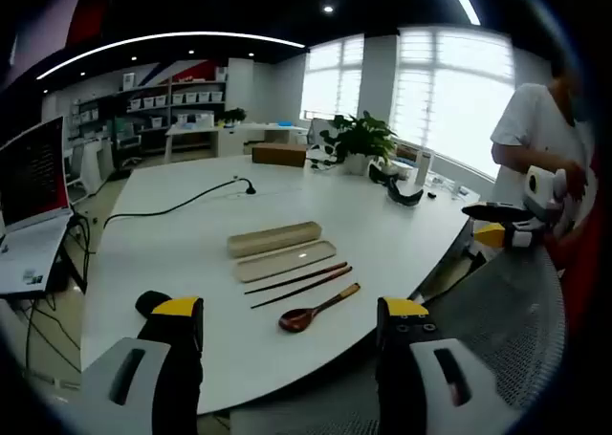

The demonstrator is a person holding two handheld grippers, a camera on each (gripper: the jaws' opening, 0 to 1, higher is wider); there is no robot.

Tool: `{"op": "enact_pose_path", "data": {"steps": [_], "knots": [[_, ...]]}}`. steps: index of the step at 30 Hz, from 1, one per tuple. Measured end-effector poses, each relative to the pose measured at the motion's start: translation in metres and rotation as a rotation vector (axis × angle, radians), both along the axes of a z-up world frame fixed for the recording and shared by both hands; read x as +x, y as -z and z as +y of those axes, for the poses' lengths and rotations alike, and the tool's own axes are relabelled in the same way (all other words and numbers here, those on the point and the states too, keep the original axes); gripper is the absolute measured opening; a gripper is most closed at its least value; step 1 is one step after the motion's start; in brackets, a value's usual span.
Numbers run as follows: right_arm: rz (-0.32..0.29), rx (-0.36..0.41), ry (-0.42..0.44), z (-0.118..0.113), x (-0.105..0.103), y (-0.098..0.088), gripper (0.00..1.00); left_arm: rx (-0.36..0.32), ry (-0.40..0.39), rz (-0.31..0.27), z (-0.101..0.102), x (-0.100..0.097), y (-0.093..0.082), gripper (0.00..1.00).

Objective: Arrange the utensils inside the cutlery case until each visible utensil rests in its matching compartment.

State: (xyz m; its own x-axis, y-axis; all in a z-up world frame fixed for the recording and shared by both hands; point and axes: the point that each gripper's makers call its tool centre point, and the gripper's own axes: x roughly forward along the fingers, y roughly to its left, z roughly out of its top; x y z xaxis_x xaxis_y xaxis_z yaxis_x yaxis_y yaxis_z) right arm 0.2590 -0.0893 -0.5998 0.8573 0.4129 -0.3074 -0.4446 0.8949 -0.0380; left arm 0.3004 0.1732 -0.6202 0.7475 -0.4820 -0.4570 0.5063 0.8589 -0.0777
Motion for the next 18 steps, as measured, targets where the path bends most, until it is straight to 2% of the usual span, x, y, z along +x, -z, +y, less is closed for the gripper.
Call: {"op": "enact_pose_path", "data": {"steps": [6, 7, 8, 10, 15, 18], "knots": [[-0.003, 0.003, 0.002, 0.0, 0.0, 0.0, 0.5, -0.014, 0.012, 0.015, -0.003, -0.002, 0.001, 0.72], [-0.003, 0.003, 0.003, 0.0, 0.0, 0.0, 0.5, -0.031, 0.029, 0.029, -0.007, -0.004, 0.002, 0.69], [-0.002, 0.004, 0.003, 0.0, 0.0, 0.0, 0.49, -0.06, 0.063, 0.063, -0.014, -0.009, 0.004, 0.6], [0.012, 0.008, -0.008, 0.002, -0.001, 0.002, 0.46, -0.047, 0.076, 0.078, -0.013, -0.009, 0.006, 0.49], [0.011, 0.007, -0.006, 0.001, -0.001, 0.002, 0.46, -0.038, 0.057, 0.05, -0.009, -0.006, 0.004, 0.54], [0.01, 0.007, -0.003, 0.001, 0.0, 0.002, 0.46, -0.024, 0.03, 0.015, -0.004, 0.0, 0.001, 0.67]]}}
